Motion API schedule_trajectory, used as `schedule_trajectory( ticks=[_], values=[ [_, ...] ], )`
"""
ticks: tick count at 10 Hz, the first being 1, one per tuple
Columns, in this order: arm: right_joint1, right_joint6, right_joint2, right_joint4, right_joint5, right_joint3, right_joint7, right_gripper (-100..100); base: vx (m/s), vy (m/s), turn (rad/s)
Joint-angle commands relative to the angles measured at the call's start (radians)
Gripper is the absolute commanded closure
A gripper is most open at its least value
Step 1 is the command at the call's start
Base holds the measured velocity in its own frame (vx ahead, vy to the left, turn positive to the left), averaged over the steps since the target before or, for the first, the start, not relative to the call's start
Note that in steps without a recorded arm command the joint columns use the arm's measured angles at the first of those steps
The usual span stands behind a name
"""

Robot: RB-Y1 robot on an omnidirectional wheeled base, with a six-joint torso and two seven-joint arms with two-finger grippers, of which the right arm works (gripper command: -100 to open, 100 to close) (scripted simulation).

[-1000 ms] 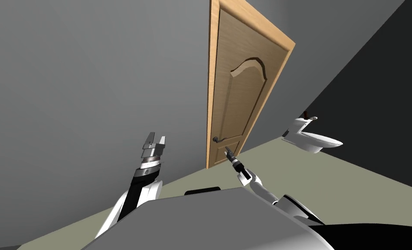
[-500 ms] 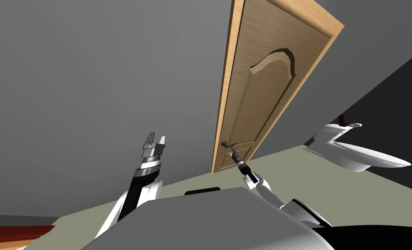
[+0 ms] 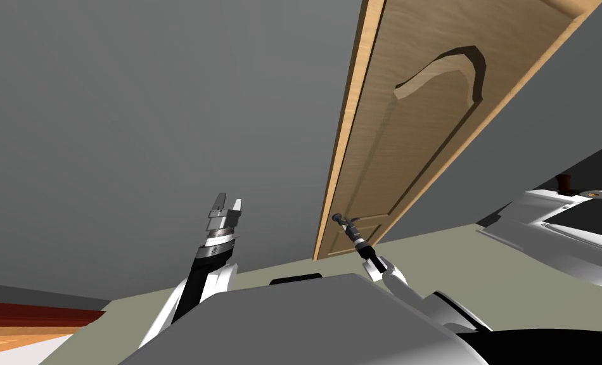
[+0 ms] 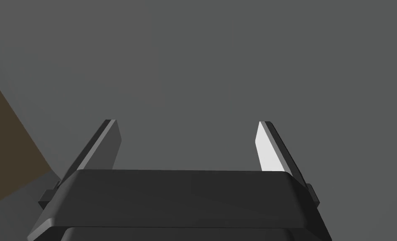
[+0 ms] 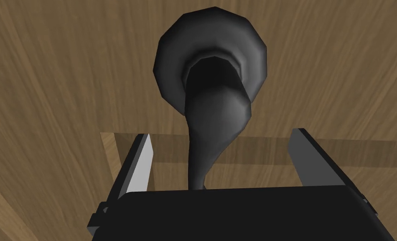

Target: Pull the door open

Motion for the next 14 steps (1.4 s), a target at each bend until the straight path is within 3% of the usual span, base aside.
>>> schedule_trajectory(
  ticks=[1, 2, 7, 11, 14],
  values=[
    [0.0, 0.0, 0.0, 0.0, 0.0, 0.0, 0.0, -100, 0.084, 0.01, 0.036],
    [0.0, 0.0, 0.0, 0.0, 0.0, 0.0, 0.0, 100, -0.015, -0.001, -0.033],
    [0.0, 0.0, 0.0, 0.0, 0.0, 0.0, 0.0, 100, -0.014, -0.003, 0.001],
    [0.035, -0.059, -0.036, 0.008, -0.004, 0.026, -0.027, 100, -0.165, -0.08, 0.173],
    [0.05, -0.085, -0.052, 0.011, -0.006, 0.038, -0.038, 100, -0.145, -0.074, 0.098]
  ],
)
